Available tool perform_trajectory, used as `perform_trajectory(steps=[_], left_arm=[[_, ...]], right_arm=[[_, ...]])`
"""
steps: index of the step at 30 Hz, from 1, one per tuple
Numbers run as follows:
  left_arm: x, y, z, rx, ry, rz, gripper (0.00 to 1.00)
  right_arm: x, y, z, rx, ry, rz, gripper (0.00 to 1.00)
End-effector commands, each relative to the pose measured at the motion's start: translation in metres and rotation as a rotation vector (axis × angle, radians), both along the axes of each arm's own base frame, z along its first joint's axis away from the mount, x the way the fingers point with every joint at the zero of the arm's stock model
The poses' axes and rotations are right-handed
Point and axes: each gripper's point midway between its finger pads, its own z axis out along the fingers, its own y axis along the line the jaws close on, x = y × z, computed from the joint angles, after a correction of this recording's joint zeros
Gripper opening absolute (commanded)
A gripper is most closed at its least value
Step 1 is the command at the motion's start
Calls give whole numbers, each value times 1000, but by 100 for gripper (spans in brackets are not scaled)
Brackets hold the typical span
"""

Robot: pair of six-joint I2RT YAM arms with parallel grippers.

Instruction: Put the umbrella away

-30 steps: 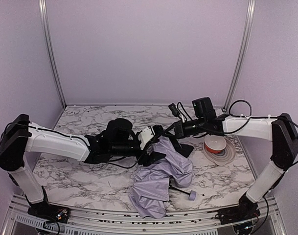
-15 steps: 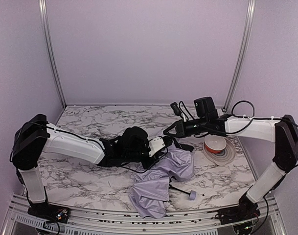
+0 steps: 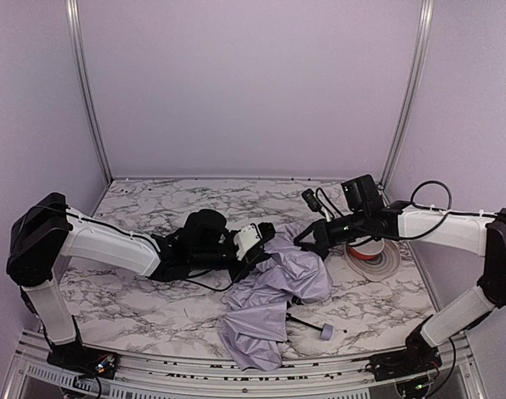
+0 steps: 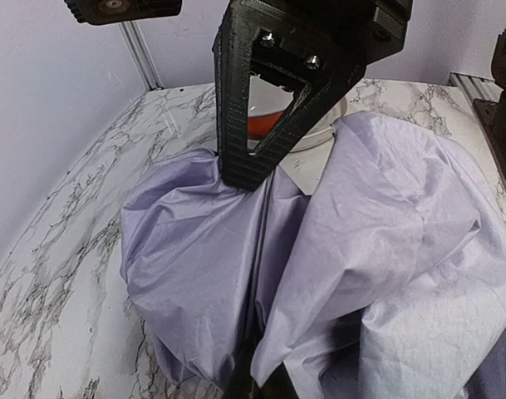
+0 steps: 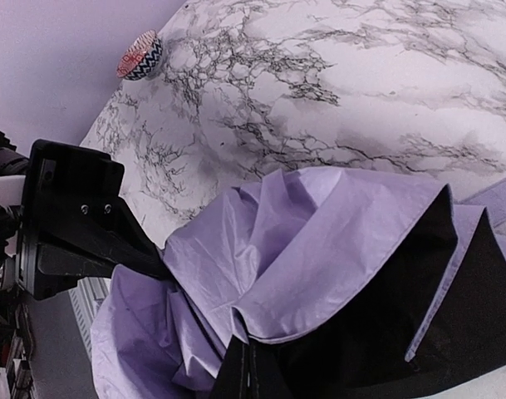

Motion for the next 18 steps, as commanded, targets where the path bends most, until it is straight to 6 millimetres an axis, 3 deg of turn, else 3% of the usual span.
perform_trajectory(steps=[1, 4, 8, 10, 14, 18], left_arm=[[0, 31, -66, 138, 147, 54, 0], [-1, 39, -80, 157, 170, 66, 0], [-1, 36, -82, 153, 163, 50, 0], [-1, 33, -81, 143, 158, 44, 0], [2, 29, -81, 132, 165, 37, 0], [2, 31, -87, 137, 189, 48, 0]], right_arm=[[12, -29, -5, -125, -33, -61, 14], [12, -39, 8, -173, -93, -76, 51], [-15, -24, 27, -34, -108, 50, 76], [-32, -15, 21, 38, -57, 127, 97], [-35, -12, -1, 14, -28, 117, 99], [-50, 7, -4, -66, -111, 187, 86]])
